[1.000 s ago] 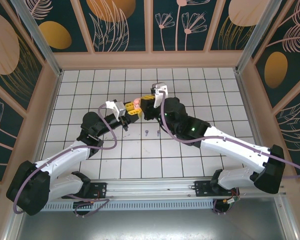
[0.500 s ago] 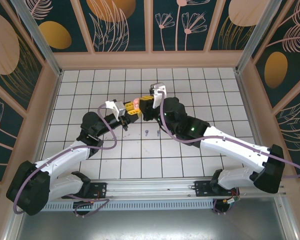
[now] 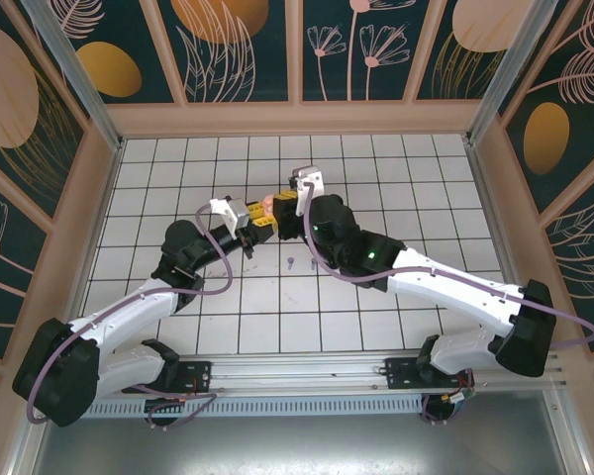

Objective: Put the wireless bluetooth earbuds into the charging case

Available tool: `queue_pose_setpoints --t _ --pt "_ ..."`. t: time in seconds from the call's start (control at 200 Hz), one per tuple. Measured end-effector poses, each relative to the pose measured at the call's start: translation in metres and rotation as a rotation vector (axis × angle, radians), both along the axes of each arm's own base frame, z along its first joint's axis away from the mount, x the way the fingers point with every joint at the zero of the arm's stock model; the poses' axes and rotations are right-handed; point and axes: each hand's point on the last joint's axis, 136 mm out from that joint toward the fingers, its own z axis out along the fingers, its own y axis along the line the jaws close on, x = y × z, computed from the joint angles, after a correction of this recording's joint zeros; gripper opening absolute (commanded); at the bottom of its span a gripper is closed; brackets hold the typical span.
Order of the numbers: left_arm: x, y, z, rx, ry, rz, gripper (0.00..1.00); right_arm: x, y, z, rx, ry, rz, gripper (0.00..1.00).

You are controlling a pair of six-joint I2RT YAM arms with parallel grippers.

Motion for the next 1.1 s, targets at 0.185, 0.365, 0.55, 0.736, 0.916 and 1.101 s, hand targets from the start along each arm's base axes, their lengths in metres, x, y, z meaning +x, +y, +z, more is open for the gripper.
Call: queue_pose_setpoints --t 0.185,0.365,0.55,0.736,0.916,1.101 --pt "0.001 0.0 -0.004 0.008 0.015 0.005 0.0 0.0 0.0 -0.007 -0.027 0.006 -0.042 0.13" --pt "0.001 0.0 -0.004 0.008 0.013 0.004 0.0 0.0 -0.002 -0.006 -0.026 0.031 -0.076 0.25" --pt "0.003 0.0 0.0 -0.007 -0.003 0.009 0.0 0.005 -0.005 -0.002 -0.03 0.062 -0.111 0.45" --pt "0.004 0.0 0.007 -0.035 -0.024 0.016 0.0 0.011 -0.008 0.003 0.003 0.104 -0.113 0.59" --pt "0.006 0.003 0.012 -0.051 -0.039 0.032 0.0 0.014 -0.009 0.007 0.035 0.131 -0.09 0.7" --pt "0.001 0.001 0.018 -0.063 -0.067 0.009 0.0 0.005 -0.006 0.023 0.091 0.132 -0.025 0.73"
